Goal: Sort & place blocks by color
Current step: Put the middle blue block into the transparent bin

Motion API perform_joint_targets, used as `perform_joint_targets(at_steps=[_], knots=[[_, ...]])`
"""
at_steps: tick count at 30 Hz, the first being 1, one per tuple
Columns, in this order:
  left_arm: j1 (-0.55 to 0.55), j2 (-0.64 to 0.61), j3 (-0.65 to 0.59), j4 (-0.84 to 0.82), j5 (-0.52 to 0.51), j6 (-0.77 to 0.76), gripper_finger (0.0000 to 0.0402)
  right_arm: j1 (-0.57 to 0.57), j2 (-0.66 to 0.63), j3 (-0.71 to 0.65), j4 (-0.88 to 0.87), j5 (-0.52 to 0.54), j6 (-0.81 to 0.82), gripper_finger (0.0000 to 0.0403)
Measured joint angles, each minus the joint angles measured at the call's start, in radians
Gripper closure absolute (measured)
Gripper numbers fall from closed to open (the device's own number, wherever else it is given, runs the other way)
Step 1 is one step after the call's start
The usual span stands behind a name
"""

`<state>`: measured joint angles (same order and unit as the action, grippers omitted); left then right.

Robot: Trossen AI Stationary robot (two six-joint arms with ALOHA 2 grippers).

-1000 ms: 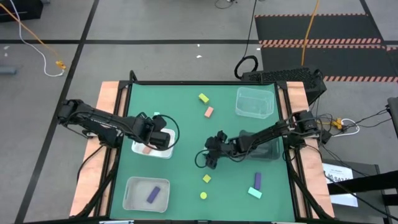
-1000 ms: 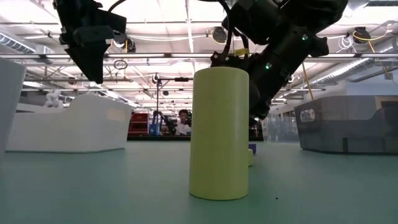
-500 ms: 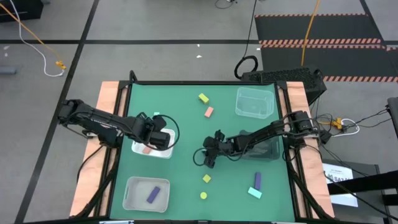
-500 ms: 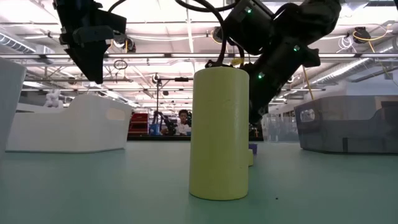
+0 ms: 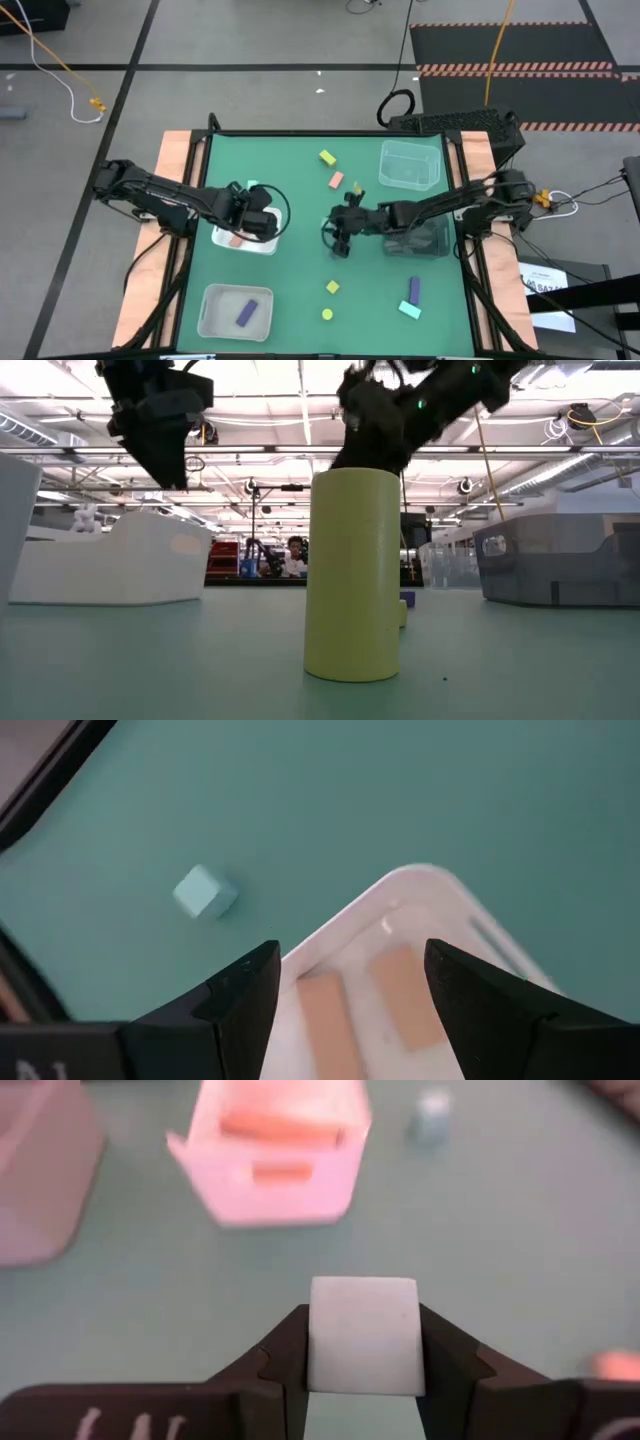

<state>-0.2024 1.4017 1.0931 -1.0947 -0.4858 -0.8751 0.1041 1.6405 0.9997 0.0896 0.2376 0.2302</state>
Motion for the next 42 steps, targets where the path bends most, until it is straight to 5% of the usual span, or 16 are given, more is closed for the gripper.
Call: perform_joint_targets(at_steps=[13, 24, 28, 42], knots=[[0.001, 0.0, 0.0, 0.353, -0.138, 0.185, 0.0151, -0.089, -0.27, -0.006, 0.021, 0.233, -0.295, 0.029], [0.01, 0.0, 0.0, 0.787, -0.179, 0.402, 0.0151, -0.185, -0.448, -0.231, 0.075, 0.472, -0.366, 0.029], [0.013, 0.0, 0.0, 0.812, -0.174, 0.448, 0.0151, -0.244, -0.501, -0.34, 0.066, 0.578, -0.299, 0.029], [0.013, 0.0, 0.0, 0.808, -0.17, 0.454, 0.0151, -0.474, -0.574, -0.539, -0.014, 0.533, 0.178, 0.029]])
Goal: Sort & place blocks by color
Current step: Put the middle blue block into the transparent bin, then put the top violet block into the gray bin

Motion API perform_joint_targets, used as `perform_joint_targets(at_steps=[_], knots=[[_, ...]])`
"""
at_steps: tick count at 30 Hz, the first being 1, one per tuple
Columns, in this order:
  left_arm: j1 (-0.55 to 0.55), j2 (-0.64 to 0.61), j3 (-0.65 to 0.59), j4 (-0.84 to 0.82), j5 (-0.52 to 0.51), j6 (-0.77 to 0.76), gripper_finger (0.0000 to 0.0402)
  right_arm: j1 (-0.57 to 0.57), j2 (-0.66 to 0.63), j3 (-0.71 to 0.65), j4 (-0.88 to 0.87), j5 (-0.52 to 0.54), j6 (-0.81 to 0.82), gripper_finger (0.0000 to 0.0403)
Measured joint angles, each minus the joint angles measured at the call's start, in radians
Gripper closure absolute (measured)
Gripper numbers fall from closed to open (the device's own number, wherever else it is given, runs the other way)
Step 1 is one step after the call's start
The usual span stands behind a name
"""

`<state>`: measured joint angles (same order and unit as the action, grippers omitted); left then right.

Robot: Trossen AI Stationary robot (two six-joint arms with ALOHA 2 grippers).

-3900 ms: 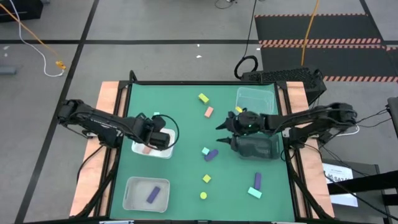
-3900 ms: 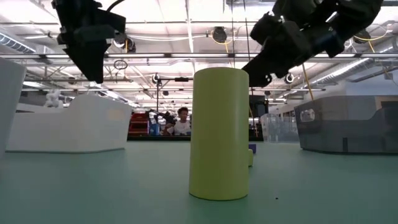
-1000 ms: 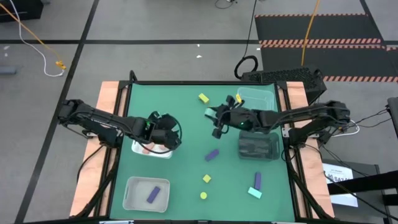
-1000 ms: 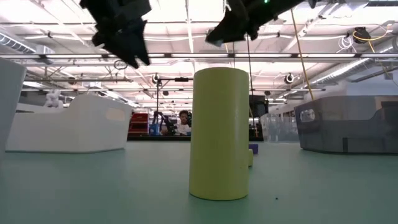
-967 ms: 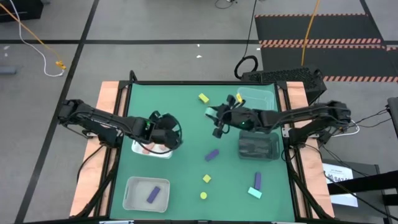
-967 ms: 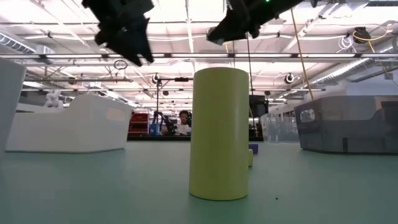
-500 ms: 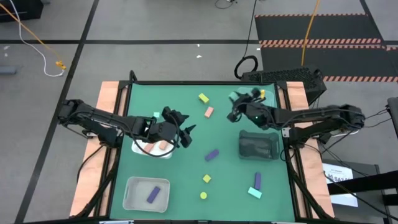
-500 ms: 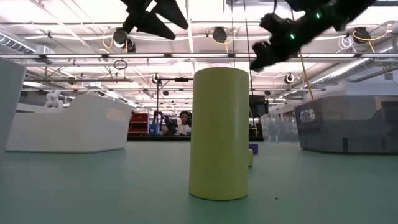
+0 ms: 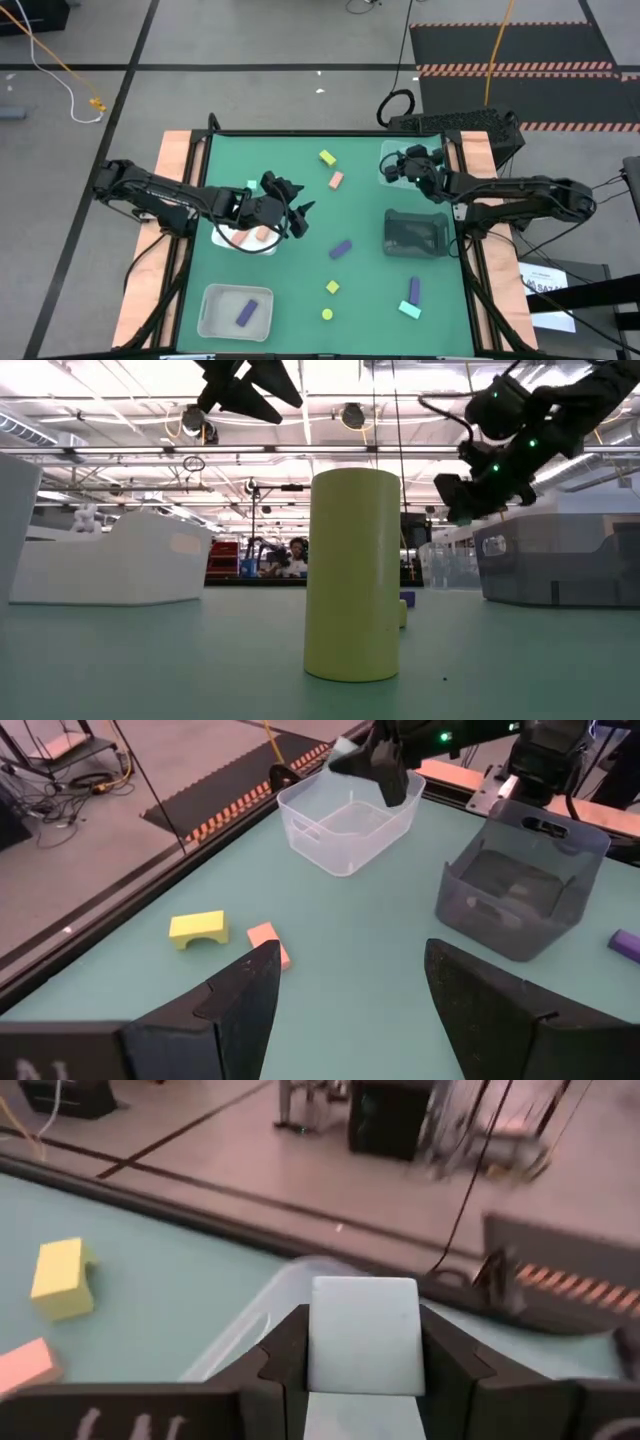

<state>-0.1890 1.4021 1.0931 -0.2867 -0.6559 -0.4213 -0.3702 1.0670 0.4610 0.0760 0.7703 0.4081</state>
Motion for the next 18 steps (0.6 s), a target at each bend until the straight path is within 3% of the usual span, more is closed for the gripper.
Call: perform_joint_targets(at_steps=[4, 7, 11, 18], knots=[[0.0, 0.0, 0.0, 0.0, 0.0, -0.001, 0.0151, -0.043, 0.0, -0.037, 0.003, -0.121, 0.082, 0.029], [0.0, 0.0, 0.0, 0.0, 0.0, 0.005, 0.0151, -0.063, 0.001, -0.069, 0.001, -0.147, 0.131, 0.0289], [0.0, 0.0, 0.0, -0.001, 0.0, 0.02, 0.0151, -0.072, 0.001, -0.107, 0.001, -0.151, 0.187, 0.0238], [0.0, 0.0, 0.0, -0.001, 0.0, 0.03, 0.0151, -0.076, 0.0, -0.12, 0.063, -0.295, 0.125, 0.016]])
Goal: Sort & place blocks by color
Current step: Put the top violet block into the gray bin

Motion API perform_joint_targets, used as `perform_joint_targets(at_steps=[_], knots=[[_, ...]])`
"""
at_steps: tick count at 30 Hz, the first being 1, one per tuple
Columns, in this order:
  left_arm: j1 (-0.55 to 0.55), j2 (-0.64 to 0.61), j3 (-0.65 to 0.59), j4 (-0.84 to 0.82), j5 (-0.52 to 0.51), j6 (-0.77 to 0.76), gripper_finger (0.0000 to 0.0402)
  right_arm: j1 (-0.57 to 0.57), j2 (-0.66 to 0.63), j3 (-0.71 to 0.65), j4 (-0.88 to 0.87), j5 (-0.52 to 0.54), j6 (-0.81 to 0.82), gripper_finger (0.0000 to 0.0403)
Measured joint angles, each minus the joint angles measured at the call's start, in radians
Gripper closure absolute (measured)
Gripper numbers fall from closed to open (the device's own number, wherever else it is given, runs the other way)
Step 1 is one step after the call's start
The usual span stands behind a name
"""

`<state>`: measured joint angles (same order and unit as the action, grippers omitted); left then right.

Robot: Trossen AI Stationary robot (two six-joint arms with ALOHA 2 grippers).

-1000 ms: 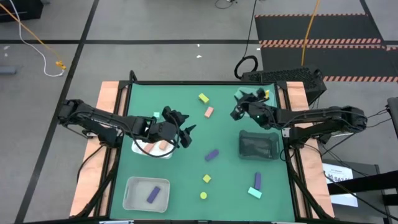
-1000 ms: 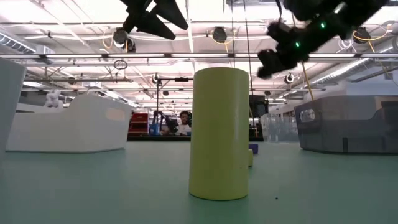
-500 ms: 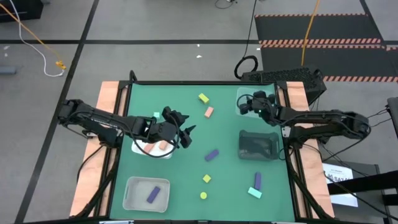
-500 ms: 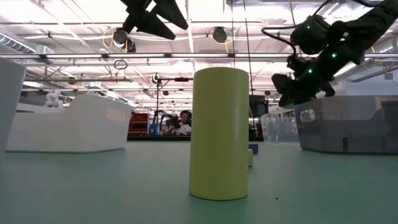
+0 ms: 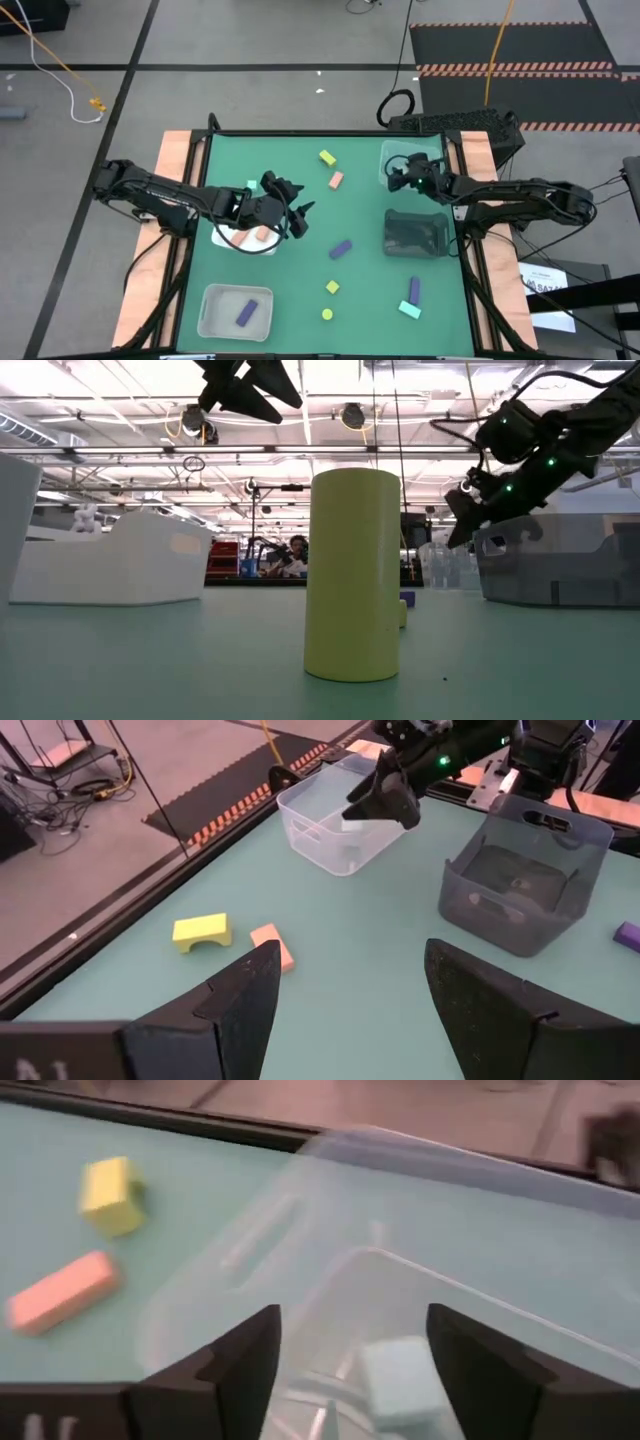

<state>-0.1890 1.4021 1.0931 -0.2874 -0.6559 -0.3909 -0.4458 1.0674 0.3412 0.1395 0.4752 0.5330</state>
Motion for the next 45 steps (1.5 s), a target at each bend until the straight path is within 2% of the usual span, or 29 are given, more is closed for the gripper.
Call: perform_joint_targets(at_steps=[7, 9, 11, 14, 19, 23, 27, 30, 36, 45], knots=[[0.008, 0.0, 0.0, 0.0, 0.0, 0.017, 0.0151, 0.0, -0.008, 0.0, 0.271, -0.241, -0.123, 0.0134], [0.016, 0.0, 0.0, 0.0, 0.0, 0.013, 0.0151, 0.006, -0.007, 0.012, 0.291, -0.293, -0.129, 0.0133], [0.025, 0.0, 0.0, 0.0, 0.001, 0.012, 0.0151, 0.021, -0.006, 0.028, 0.281, -0.324, -0.146, 0.0133], [0.04, 0.0, 0.0, -0.001, 0.013, 0.013, 0.0151, 0.065, -0.002, 0.067, 0.251, -0.372, -0.261, 0.0132], [0.064, 0.0, 0.0, -0.003, 0.053, 0.013, 0.0151, 0.154, 0.033, 0.176, 0.064, -0.375, -0.372, 0.0132], [0.068, 0.0, 0.0, -0.029, 0.057, 0.0, 0.0151, 0.235, 0.111, 0.243, -0.043, -0.402, -0.472, 0.0132], [0.068, 0.0, 0.0, -0.066, 0.058, -0.014, 0.0151, 0.291, 0.214, 0.29, -0.04, -0.559, -0.53, 0.0132], [0.065, 0.0, 0.0, -0.11, 0.058, -0.041, 0.0151, 0.323, 0.289, 0.324, -0.038, -0.632, -0.555, 0.0132], [0.06, 0.0, 0.0, -0.208, 0.088, -0.12, 0.0151, 0.39, 0.416, 0.372, -0.04, -0.711, -0.614, 0.0132], [0.037, 0.0, 0.0, -0.235, 0.14, -0.146, 0.0151, 0.506, 0.582, 0.478, -0.038, -0.715, -0.634, 0.0139]])
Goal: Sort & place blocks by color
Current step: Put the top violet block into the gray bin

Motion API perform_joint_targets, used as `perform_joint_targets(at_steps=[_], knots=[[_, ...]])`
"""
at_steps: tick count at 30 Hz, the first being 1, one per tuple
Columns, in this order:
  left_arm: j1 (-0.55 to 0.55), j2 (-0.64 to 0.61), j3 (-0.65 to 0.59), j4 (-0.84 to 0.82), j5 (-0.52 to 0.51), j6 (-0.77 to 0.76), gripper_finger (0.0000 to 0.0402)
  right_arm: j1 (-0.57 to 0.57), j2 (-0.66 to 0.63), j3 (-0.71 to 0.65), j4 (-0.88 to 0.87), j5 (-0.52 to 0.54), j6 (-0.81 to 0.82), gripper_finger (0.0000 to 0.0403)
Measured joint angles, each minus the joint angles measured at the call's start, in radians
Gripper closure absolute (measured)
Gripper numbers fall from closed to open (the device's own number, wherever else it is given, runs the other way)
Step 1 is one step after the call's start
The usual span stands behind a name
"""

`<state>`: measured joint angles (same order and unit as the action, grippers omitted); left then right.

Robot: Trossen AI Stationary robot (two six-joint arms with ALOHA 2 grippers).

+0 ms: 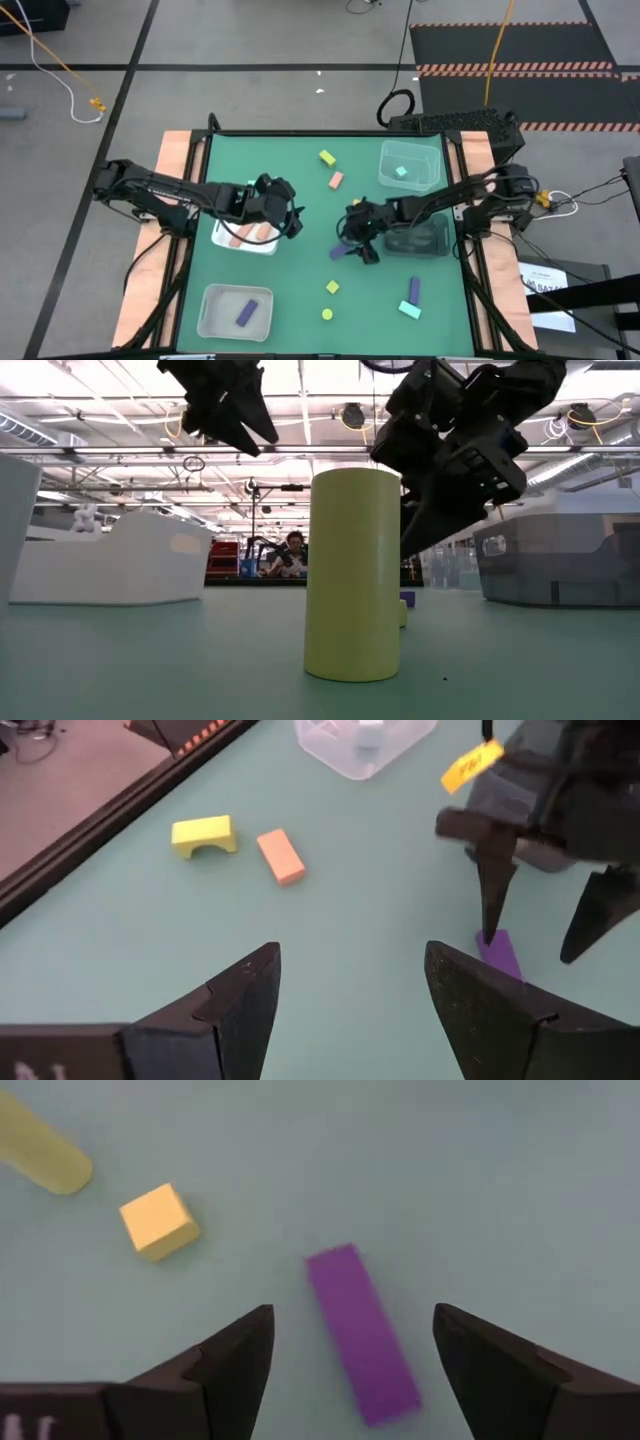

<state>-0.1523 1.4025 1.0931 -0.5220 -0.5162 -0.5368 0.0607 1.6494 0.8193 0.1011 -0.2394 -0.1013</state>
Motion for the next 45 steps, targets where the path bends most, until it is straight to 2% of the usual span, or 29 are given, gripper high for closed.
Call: perform_joint_targets(at_steps=[5, 10, 16, 20, 26, 31, 33, 40, 45], knots=[[-0.033, 0.0, 0.0, -0.001, 0.001, 0.004, 0.0151, 0.038, 0.088, 0.049, 0.0, 0.006, -0.016, 0.0142], [-0.067, 0.0, 0.0, -0.001, 0.001, 0.004, 0.0151, 0.047, 0.141, 0.059, 0.0, 0.105, -0.082, 0.0142], [-0.092, 0.0, 0.0, -0.001, 0.001, -0.005, 0.0151, 0.046, 0.162, 0.061, 0.003, 0.107, -0.062, 0.0153], [-0.099, 0.0, 0.0, -0.001, 0.001, -0.008, 0.0151, 0.046, 0.164, 0.061, 0.001, 0.11, -0.06, 0.0198], [-0.098, 0.0, 0.0, -0.001, 0.002, 0.016, 0.0151, 0.046, 0.163, 0.061, -0.004, 0.114, -0.046, 0.0319], [-0.098, 0.0, 0.0, -0.001, 0.02, 0.029, 0.0151, 0.04, 0.125, 0.057, -0.031, 0.129, -0.065, 0.0319], [-0.098, 0.0, 0.0, -0.001, 0.02, 0.03, 0.0151, 0.039, 0.092, 0.055, -0.034, 0.187, -0.069, 0.0319], [-0.078, 0.013, 0.001, 0.016, 0.018, 0.026, 0.0151, 0.039, -0.088, 0.057, -0.005, 0.533, -0.194, 0.0319], [-0.05, 0.032, 0.002, 0.098, 0.018, 0.036, 0.0151, 0.038, -0.212, 0.057, 0.03, 0.678, -0.27, 0.0319]])
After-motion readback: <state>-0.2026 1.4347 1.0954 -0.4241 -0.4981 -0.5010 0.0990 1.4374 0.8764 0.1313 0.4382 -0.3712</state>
